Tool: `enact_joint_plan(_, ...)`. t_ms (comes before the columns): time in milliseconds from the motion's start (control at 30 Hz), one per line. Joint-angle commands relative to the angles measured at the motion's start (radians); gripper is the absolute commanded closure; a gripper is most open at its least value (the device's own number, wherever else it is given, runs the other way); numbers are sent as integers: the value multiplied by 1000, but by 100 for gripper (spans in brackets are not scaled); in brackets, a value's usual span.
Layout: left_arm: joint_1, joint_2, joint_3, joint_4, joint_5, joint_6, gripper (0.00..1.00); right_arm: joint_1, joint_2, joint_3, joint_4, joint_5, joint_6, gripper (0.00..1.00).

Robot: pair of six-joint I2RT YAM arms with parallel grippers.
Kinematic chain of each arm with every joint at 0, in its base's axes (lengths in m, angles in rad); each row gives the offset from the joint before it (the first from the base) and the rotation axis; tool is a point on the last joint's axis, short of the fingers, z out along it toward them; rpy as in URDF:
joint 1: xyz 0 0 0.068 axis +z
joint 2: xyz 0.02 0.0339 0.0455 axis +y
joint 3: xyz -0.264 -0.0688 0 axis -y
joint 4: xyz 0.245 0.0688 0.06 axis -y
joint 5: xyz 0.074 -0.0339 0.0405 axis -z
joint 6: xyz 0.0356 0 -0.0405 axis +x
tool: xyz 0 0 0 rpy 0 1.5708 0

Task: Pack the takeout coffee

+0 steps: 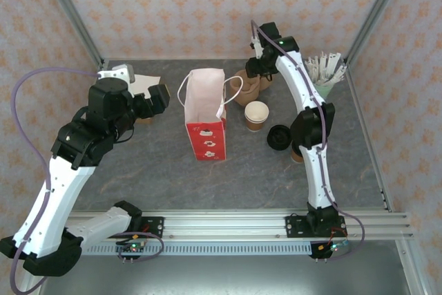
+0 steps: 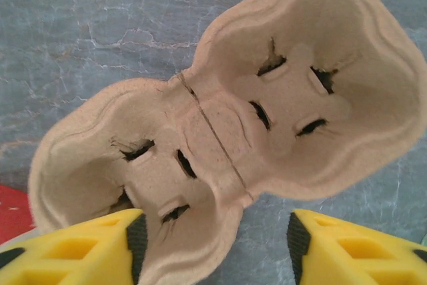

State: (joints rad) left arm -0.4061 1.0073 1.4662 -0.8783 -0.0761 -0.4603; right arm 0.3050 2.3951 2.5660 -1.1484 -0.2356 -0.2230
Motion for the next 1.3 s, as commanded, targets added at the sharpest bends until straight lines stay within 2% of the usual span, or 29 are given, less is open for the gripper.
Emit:
enact_joint_plan(0, 1, 13, 8, -31, -41, 28, 0, 5, 25, 44, 41, -3, -95, 38)
enact_joint_plan(333, 1, 56, 26, -40, -40, 29, 0, 5, 114, 117, 107, 41, -167, 34)
enact_joint_plan(800, 3, 102, 52, -53, -47, 37, 0, 4, 151, 117, 111, -15, -200, 37)
enact_joint_plan(1033, 3, 112, 52, -58, -47, 39, 0, 6, 159, 109, 96, -35, -200, 41)
enact_joint_plan(1267, 4, 119, 54, -60, -51, 41, 0, 5, 159, 111, 92, -40, -204, 51)
